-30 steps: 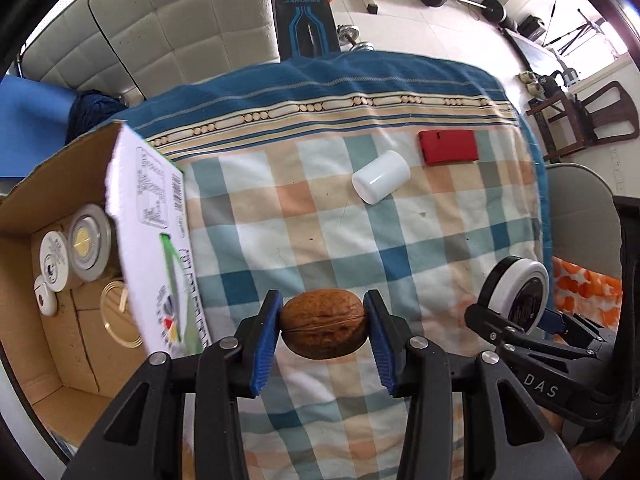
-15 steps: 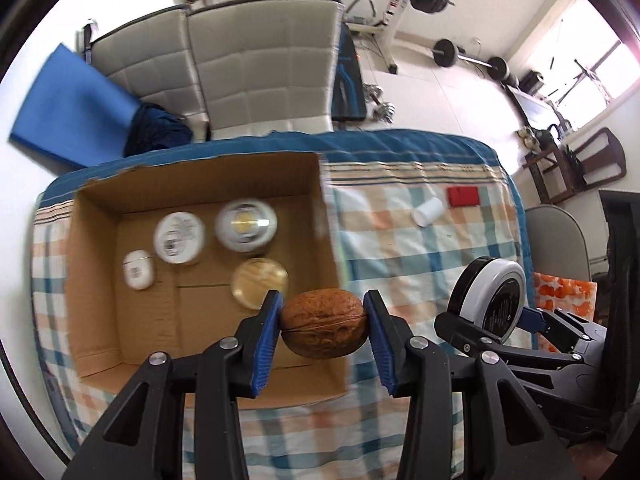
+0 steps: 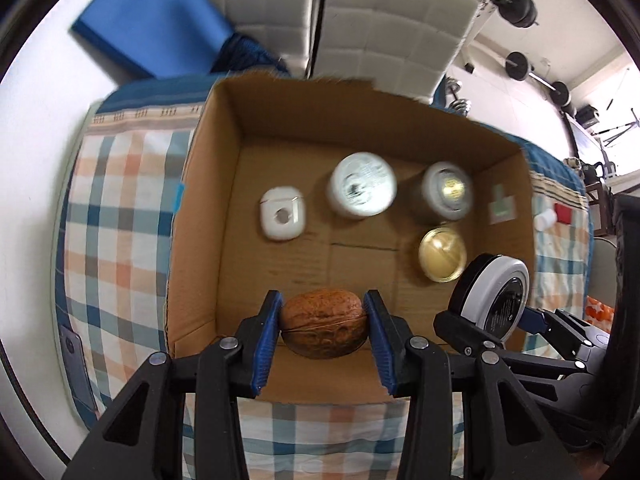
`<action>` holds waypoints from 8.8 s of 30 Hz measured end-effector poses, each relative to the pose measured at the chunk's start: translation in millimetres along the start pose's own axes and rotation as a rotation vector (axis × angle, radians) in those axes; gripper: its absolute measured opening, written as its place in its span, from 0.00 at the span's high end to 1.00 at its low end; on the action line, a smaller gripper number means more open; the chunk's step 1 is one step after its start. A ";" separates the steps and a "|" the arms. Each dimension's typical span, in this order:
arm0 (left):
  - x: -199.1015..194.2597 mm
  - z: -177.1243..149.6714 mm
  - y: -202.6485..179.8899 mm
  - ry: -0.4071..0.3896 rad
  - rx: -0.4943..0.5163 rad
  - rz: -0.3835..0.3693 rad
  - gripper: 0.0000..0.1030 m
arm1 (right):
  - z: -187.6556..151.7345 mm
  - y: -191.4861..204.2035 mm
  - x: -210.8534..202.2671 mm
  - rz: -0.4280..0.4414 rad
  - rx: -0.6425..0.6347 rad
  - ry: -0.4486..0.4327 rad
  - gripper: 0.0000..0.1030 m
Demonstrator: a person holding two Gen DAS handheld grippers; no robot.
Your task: Organize rigid objects
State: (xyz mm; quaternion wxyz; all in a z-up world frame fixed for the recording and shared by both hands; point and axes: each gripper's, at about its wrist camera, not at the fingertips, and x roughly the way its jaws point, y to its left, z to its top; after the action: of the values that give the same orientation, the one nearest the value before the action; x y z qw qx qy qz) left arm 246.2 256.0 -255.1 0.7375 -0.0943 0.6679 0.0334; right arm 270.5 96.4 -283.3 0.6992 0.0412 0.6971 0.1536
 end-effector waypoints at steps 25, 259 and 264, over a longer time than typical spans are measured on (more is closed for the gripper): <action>130.9 37.9 30.5 0.239 -0.015 0.007 0.62 | 43.9 31.0 133.9 -0.047 -0.032 0.180 0.25; -54.9 -54.5 -18.5 -0.094 0.052 0.038 0.00 | -64.5 -39.9 -49.8 -0.190 0.039 -0.057 0.00; -76.3 -69.0 -27.6 -0.154 0.078 0.049 0.00 | -83.6 -33.6 -68.0 -0.196 0.047 -0.100 0.00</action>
State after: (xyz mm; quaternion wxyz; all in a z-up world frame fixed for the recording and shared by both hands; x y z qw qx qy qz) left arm 175.4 222.1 -183.0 0.7887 -0.0463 0.6122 0.0326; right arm 194.5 33.0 -229.1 0.7436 -0.0032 0.6654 0.0659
